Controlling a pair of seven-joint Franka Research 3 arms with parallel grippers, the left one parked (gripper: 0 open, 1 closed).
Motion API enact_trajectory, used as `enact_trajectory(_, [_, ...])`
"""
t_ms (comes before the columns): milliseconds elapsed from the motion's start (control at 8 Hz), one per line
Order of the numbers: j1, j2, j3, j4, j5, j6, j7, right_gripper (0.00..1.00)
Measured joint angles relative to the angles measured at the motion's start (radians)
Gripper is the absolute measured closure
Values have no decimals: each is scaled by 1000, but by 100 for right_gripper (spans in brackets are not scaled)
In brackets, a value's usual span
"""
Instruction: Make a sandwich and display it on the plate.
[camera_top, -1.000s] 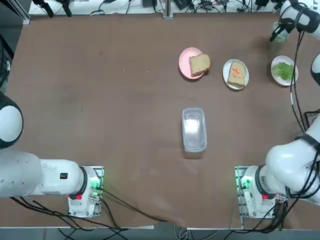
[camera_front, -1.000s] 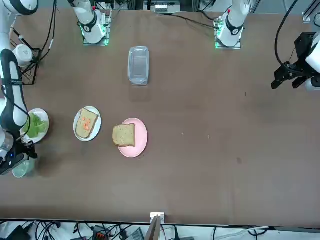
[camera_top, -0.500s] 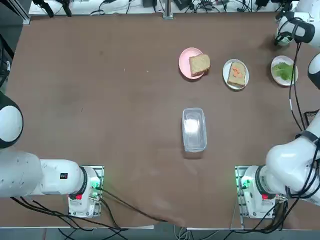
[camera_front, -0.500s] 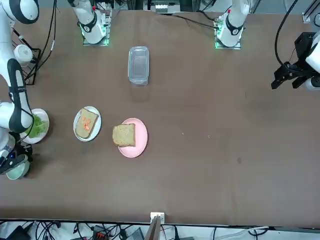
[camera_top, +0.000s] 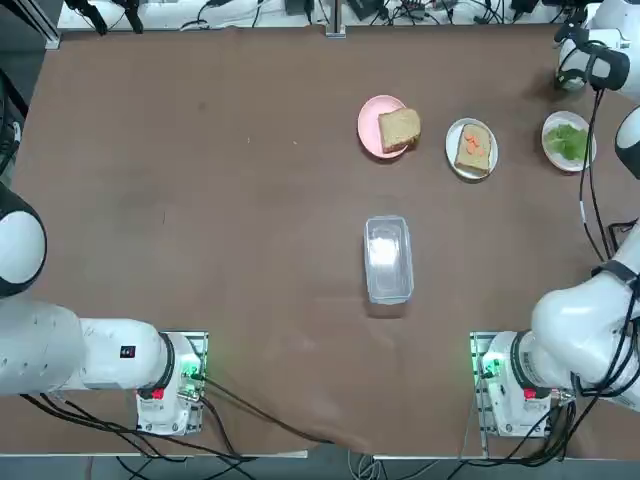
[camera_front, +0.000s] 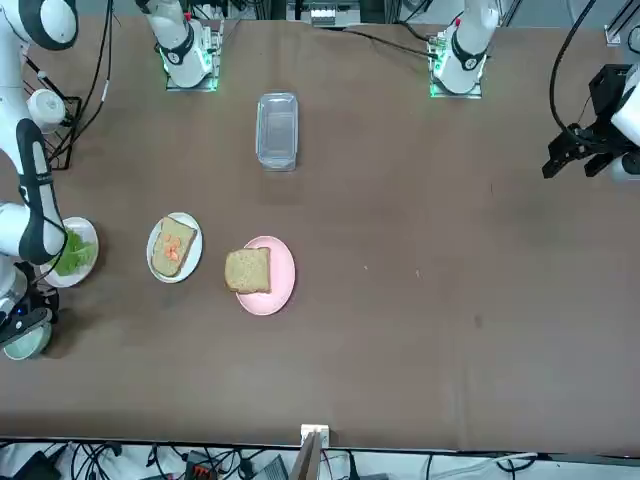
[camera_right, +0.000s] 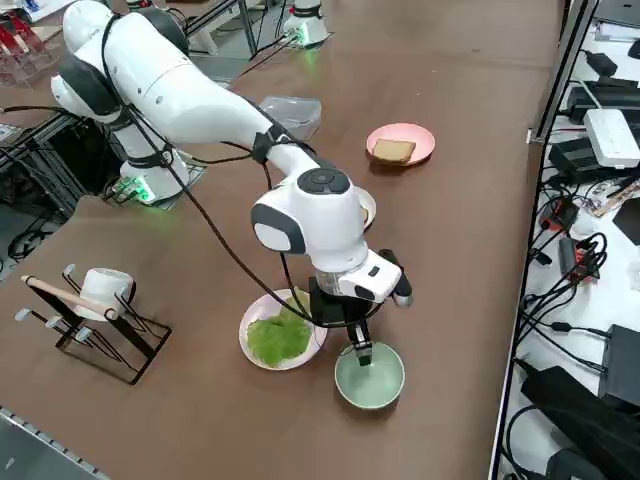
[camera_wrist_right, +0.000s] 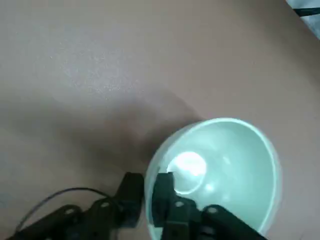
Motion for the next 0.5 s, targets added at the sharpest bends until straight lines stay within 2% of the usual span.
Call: enact_trajectory(500, [7, -17, 1, 25, 0, -25, 2, 11])
